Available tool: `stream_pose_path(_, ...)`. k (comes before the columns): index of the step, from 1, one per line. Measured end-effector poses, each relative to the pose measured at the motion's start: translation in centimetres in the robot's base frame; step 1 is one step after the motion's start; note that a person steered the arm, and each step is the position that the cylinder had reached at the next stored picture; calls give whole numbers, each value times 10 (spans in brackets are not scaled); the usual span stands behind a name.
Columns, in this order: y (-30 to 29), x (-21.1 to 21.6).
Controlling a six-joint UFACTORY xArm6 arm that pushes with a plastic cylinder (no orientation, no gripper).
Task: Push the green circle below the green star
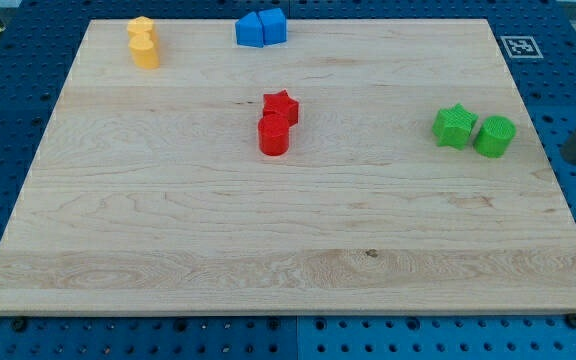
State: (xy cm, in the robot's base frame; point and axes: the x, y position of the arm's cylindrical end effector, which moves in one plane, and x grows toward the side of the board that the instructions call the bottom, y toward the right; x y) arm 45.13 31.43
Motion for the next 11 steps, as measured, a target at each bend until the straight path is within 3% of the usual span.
stream_pose_path(2, -46, -35)
stream_pose_path(3, -59, -34)
stream_pose_path(4, -61, 3)
stream_pose_path(7, -110, -8)
stream_pose_path(11, -88, -34)
